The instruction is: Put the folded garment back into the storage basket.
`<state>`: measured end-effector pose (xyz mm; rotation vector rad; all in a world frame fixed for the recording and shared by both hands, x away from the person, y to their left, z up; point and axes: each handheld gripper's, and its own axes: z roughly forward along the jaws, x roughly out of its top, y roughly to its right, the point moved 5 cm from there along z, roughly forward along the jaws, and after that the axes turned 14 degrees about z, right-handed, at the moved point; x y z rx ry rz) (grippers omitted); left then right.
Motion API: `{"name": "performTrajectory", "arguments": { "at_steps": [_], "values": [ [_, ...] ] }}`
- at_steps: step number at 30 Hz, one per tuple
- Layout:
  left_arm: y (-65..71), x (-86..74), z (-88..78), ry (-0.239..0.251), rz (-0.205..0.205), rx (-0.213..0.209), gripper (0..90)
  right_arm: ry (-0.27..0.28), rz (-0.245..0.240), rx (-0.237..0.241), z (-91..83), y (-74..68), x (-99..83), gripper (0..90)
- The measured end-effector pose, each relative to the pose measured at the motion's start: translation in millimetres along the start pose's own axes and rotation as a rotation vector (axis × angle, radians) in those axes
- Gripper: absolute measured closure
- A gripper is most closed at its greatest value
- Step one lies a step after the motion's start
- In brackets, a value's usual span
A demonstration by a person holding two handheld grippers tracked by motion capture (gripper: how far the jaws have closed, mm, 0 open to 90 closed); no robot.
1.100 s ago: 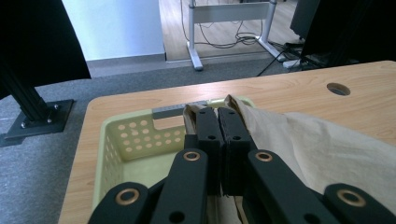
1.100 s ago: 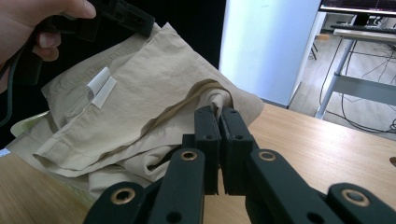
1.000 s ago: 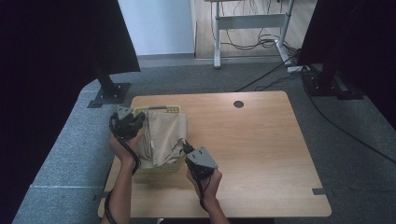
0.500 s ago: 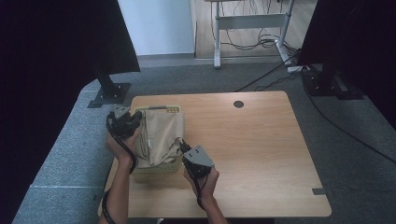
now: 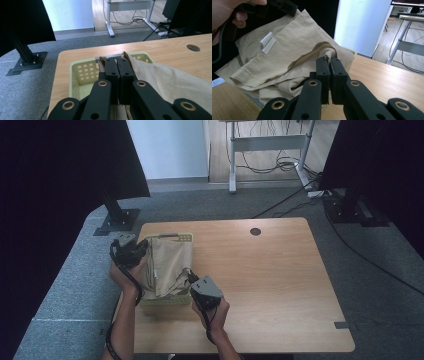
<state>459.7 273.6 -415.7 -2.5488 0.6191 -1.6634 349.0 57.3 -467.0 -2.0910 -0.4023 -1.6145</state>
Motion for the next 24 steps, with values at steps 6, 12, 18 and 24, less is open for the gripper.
{"name": "performTrajectory", "arguments": {
  "at_steps": [6,12,18,24],
  "values": [
    [-0.2,-2.0,2.6,-0.008,0.003,0.003,84.6,-0.024,-0.009,0.004,5.5,-1.8,-3.0,83.6],
    [1.3,-3.6,3.1,-0.008,0.002,-0.001,76.8,-0.064,0.009,0.023,9.0,1.6,-7.6,70.6],
    [6.9,-1.3,3.4,-0.005,0.012,-0.003,71.6,-0.058,0.031,0.012,5.7,7.5,-7.3,65.7],
    [18.9,-1.7,7.7,-0.023,0.003,-0.033,55.5,-0.057,0.060,-0.010,1.2,16.2,-7.5,48.3]
  ]
}}
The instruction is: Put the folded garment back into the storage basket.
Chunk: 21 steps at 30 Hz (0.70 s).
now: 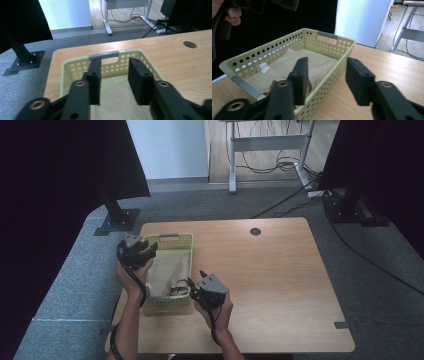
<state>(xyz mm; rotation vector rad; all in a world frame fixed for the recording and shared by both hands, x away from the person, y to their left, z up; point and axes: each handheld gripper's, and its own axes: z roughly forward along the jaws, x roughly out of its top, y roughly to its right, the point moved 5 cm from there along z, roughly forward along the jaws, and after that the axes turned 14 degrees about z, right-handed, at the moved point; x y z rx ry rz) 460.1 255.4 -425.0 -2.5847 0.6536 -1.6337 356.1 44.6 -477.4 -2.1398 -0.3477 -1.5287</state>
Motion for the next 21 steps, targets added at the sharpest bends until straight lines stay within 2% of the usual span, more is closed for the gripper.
{"name": "performTrajectory", "arguments": {
  "at_steps": [3,7,8,10,11,12,13,14,15,18,19,21],
  "values": [
    [4.0,-0.3,1.5,-0.007,-0.003,-0.010,51.1,-0.001,0.006,-0.009,-2.7,2.5,-0.9,45.0],
    [16.7,0.2,7.7,-0.013,-0.008,-0.044,46.0,-0.032,0.015,0.013,-6.8,9.0,-4.0,40.4],
    [22.0,0.3,10.5,-0.014,-0.007,-0.057,43.1,-0.041,0.016,0.021,-8.8,14.7,-5.5,38.8],
    [22.0,0.3,10.5,-0.014,-0.007,-0.057,42.5,-0.041,0.019,0.021,-9.4,16.5,-5.8,38.8],
    [29.2,0.0,13.7,-0.015,-0.004,-0.071,42.5,-0.041,0.019,0.021,-9.4,16.5,-5.8,38.7],
    [32.3,-0.1,15.2,-0.017,-0.002,-0.076,41.0,-0.042,0.031,0.024,-11.7,22.4,-6.4,38.3],
    [32.3,-0.1,15.2,-0.017,-0.002,-0.076,40.6,-0.042,0.031,0.024,-11.7,22.4,-6.4,38.3],
    [40.2,-0.8,18.5,-0.021,0.002,-0.093,39.9,-0.039,0.047,0.027,-15.6,30.4,-6.2,38.2],
    [42.5,-1.1,19.2,-0.022,0.004,-0.098,39.5,-0.038,0.050,0.030,-16.7,32.1,-6.3,38.1],
    [45.4,-1.4,19.9,-0.025,0.008,-0.104,38.5,-0.038,0.053,0.033,-18.9,35.8,-6.5,38.2],
    [54.1,-2.6,20.5,-0.033,0.018,-0.117,37.0,-0.043,0.053,0.045,-22.3,39.3,-7.4,38.6],
    [58.3,-3.2,19.3,-0.032,0.021,-0.123,36.6,-0.052,0.045,0.056,-24.7,41.2,-8.6,38.7]
  ]
}}
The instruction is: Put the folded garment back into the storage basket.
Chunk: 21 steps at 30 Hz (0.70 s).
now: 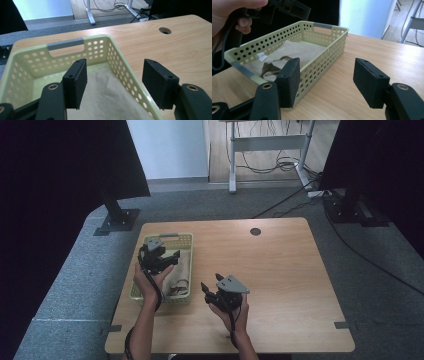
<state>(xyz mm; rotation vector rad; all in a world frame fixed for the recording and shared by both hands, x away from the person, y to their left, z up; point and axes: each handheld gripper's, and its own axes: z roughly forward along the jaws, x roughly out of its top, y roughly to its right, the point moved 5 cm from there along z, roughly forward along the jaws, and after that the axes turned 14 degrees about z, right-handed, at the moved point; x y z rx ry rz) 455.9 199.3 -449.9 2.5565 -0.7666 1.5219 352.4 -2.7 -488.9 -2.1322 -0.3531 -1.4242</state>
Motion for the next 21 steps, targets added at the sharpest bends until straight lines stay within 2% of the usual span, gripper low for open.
{"name": "performTrajectory", "arguments": {
  "at_steps": [2,3,7,8,11,12,16,17,19,20,21],
  "values": [
    [0.0,0.0,0.0,0.000,0.000,0.000,36.2,-0.002,-0.003,0.001,-1.4,1.0,-0.7,38.7],
    [6.4,-1.6,-2.1,0.001,0.002,-0.006,36.1,-0.003,-0.007,0.008,-5.6,3.2,-2.0,38.5],
    [6.4,-1.6,-2.1,0.001,0.002,-0.006,35.8,-0.004,-0.011,0.010,-7.5,4.1,-2.7,38.4],
    [17.9,-3.2,-7.3,0.014,0.010,-0.014,35.8,-0.010,-0.022,0.006,-14.6,9.2,-5.2,38.1],
    [17.9,-3.2,-7.3,0.014,0.010,-0.014,35.8,-0.011,-0.020,0.004,-16.5,11.0,-5.9,38.0],
    [29.3,-3.8,-11.4,0.029,0.021,-0.028,35.8,-0.012,-0.014,-0.003,-21.7,16.8,-8.2,38.0],
    [29.3,-3.8,-11.4,0.029,0.021,-0.028,35.8,-0.012,-0.016,-0.005,-23.4,18.9,-9.1,38.0],
    [43.6,-7.1,-11.6,0.026,0.040,-0.046,35.5,-0.020,-0.016,-0.014,-29.9,28.7,-13.3,38.1],
    [43.6,-7.1,-11.6,0.026,0.040,-0.046,35.5,-0.020,-0.011,-0.016,-31.3,31.3,-14.2,38.1],
    [53.1,-11.2,-10.8,0.018,0.038,-0.059,35.5,-0.022,-0.007,-0.022,-34.0,35.8,-15.7,37.9],
    [53.1,-11.2,-10.8,0.018,0.038,-0.059,35.5,-0.022,-0.007,-0.022,-34.0,35.8,-15.7,37.9]
  ]
}}
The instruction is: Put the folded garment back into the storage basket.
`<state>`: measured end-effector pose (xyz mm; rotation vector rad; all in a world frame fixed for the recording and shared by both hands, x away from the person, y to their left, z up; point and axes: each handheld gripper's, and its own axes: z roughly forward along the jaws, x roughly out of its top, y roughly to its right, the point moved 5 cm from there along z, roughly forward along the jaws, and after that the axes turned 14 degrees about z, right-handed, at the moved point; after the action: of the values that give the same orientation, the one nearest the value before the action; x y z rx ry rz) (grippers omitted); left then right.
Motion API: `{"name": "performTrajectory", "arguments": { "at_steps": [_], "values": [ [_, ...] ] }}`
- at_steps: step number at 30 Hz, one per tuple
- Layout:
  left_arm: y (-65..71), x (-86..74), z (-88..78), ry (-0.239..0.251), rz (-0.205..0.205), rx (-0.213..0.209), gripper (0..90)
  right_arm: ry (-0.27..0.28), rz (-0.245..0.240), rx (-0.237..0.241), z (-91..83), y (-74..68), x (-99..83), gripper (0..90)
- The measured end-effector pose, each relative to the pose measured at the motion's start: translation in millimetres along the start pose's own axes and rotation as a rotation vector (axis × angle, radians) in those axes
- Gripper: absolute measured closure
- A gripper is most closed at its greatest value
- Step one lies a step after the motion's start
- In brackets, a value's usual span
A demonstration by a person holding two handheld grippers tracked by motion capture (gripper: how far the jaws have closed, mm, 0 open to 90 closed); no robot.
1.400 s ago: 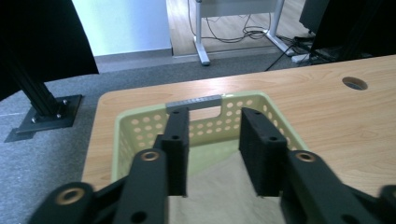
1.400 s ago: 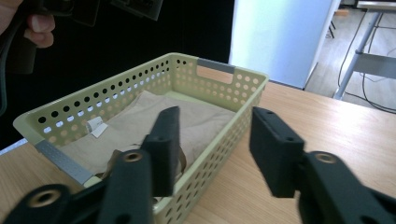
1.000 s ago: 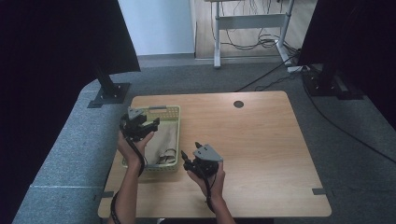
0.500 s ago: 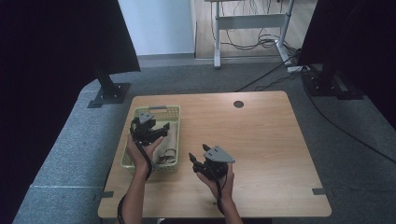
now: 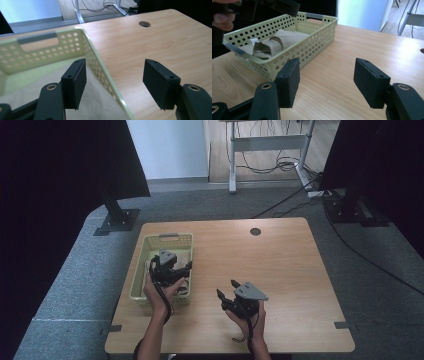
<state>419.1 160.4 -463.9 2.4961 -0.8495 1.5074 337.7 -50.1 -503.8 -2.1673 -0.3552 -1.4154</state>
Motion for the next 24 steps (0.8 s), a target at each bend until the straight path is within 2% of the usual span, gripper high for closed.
{"name": "performTrajectory", "arguments": {
  "at_steps": [1,2,5,6,7,10,11,12,14,15,16,19,21,24],
  "values": [
    [0.0,0.0,0.0,0.000,0.000,0.000,35.5,-0.001,0.000,-0.003,-1.4,1.8,-0.8,37.9],
    [9.6,-4.7,1.2,-0.010,0.000,-0.005,35.5,-0.002,-0.004,-0.005,-4.8,5.2,-2.7,37.5],
    [9.6,-4.7,1.2,-0.010,0.000,-0.005,35.5,-0.002,-0.005,-0.006,-6.5,6.9,-3.9,37.3],
    [22.6,-7.4,-0.5,-0.003,0.005,-0.005,35.7,-0.007,-0.015,0.000,-11.5,12.3,-8.6,36.9],
    [26.1,-7.3,-1.4,-0.002,0.010,-0.004,35.6,-0.008,-0.018,0.001,-13.2,14.2,-10.1,36.6],
    [26.1,-7.3,-1.4,-0.002,0.010,-0.004,35.5,-0.010,-0.018,0.002,-15.1,16.0,-11.6,36.5],
    [38.0,-8.7,-6.5,0.018,0.019,0.000,35.5,-0.010,-0.018,0.002,-15.1,16.0,-11.6,36.5],
    [38.0,-8.7,-6.5,0.018,0.019,0.000,35.6,-0.010,-0.018,0.002,-15.1,16.0,-11.6,36.5],
    [49.9,-14.1,-8.8,0.013,0.038,-0.004,35.5,-0.009,-0.023,-0.006,-26.1,28.3,-18.3,36.1],
    [49.9,-14.1,-8.8,0.013,0.038,-0.004,35.6,-0.009,-0.023,-0.006,-26.1,28.3,-18.3,36.1],
    [60.2,-18.7,-11.4,0.027,0.040,-0.028,35.6,-0.010,-0.021,-0.011,-28.5,31.3,-19.8,36.0],
    [68.1,-22.2,-14.1,0.028,0.056,-0.038,35.6,-0.011,-0.017,-0.020,-34.0,38.1,-23.3,35.9],
    [85.9,-32.3,-20.4,0.035,0.084,-0.076,35.5,-0.017,-0.021,-0.043,-45.8,50.2,-31.9,35.1],
    [89.7,-35.3,-21.6,0.035,0.084,-0.088,35.5,-0.016,-0.020,-0.045,-48.1,52.3,-33.8,35.0]
  ]
}}
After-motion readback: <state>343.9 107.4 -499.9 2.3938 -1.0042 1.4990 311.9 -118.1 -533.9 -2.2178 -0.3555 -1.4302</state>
